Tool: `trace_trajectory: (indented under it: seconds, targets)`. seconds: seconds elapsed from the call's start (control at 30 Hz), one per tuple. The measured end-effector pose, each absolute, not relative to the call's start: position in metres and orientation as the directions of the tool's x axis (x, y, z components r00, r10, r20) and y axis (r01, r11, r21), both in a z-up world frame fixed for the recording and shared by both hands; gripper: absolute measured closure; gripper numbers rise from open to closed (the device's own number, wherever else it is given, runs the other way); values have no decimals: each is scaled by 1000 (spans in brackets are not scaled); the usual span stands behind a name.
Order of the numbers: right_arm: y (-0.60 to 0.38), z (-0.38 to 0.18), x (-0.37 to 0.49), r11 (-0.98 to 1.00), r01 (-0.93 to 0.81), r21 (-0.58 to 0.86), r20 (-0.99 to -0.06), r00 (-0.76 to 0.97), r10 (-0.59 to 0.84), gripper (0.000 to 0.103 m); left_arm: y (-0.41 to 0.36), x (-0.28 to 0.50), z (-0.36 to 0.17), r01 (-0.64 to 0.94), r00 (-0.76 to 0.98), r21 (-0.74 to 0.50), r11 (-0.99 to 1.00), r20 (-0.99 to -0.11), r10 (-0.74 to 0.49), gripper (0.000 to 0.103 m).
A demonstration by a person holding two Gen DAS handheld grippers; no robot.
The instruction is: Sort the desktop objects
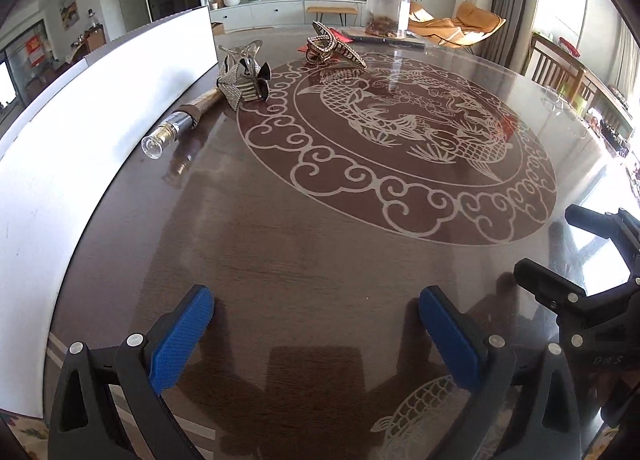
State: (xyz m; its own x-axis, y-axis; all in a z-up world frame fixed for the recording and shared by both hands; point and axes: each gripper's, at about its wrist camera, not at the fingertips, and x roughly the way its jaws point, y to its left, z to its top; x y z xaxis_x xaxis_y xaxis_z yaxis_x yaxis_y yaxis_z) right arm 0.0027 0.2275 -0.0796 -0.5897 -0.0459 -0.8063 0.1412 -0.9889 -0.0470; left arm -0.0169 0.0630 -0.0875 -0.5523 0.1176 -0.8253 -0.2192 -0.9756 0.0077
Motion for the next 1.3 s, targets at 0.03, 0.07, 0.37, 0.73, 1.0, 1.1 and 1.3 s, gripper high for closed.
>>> trace_trajectory:
  seconds: [0.03, 0.07, 0.37, 0.73, 1.0, 1.1, 1.3]
  targets:
    - [231, -81, 2, -990, 140, -19, -812, -580, -66, 0, 63, -16, -87, -219, -553, 7, -976, -825, 118, 0]
    - [234, -81, 1, -991, 137, 0, -813, -577, -80, 0, 63, -16, -88, -219, -553, 7, -976, -825, 118, 0]
    - [232, -81, 0, -991, 136, -9, -813, -577, -72, 0, 64, -15, -87, -217, -555, 7, -976, -823, 118, 0]
    - [232, -81, 0, -991, 136, -9, -813, -577, -72, 0, 63, -16, -87, -216, -555, 6, -976, -823, 118, 0]
    - [231, -80, 0, -991, 136, -9, -813, -577, -72, 0, 63, -16, -87, -216, -556, 7, -976, -823, 117, 0]
    - [231, -80, 0, -991, 136, -9, -813, -577, -71, 0, 63, -16, -87, -216, -556, 7, -976, -823, 117, 0]
    - [231, -80, 0, -991, 136, -9, -813, -577, -71, 0, 64, -16, -87, -216, -556, 7, -976, -823, 117, 0]
